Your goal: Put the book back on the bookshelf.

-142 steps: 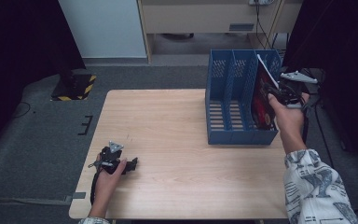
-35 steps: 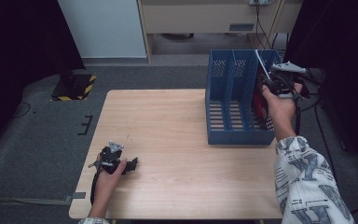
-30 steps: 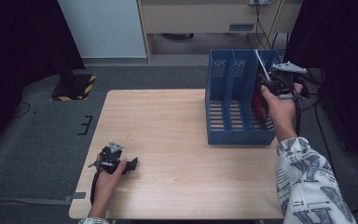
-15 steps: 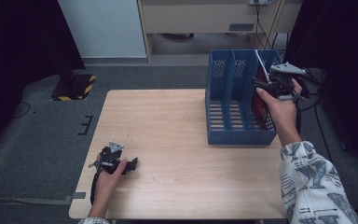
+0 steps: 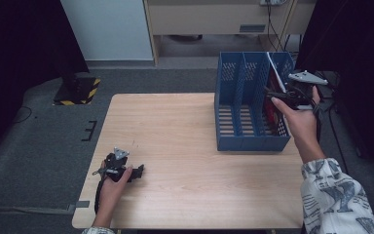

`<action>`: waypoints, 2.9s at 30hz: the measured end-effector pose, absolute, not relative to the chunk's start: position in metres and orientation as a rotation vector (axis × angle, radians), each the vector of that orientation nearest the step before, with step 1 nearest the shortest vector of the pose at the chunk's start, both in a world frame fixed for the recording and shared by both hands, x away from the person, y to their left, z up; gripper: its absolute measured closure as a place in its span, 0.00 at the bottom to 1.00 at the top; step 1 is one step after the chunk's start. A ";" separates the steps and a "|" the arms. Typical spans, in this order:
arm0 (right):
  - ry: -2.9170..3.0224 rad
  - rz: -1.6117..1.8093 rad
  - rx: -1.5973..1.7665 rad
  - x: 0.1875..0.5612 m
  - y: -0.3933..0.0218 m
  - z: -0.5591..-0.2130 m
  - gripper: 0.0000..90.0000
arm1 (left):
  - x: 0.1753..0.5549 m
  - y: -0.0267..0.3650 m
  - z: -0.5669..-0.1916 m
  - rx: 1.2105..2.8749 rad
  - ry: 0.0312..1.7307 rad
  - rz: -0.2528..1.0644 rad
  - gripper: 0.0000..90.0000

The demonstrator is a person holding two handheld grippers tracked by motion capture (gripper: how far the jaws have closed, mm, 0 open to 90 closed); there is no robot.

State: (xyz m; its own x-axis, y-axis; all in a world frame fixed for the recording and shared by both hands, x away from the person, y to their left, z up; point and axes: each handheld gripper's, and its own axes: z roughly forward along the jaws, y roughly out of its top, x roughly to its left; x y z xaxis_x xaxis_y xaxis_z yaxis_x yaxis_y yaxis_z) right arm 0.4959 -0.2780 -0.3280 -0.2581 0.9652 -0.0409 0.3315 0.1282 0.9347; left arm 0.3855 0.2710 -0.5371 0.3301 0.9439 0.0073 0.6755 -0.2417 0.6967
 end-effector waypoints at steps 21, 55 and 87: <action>1.724 1.135 1.261 0.456 -0.279 -0.355 0.03 | 0.385 0.271 -0.537 2.003 1.418 0.586 0.00; 1.998 1.121 1.231 0.383 -0.224 -0.439 0.04 | 0.385 0.270 -0.537 2.006 1.415 0.586 0.00; 2.309 1.061 1.109 0.354 -0.184 -0.507 0.06 | 0.385 0.270 -0.537 2.006 1.416 0.585 0.00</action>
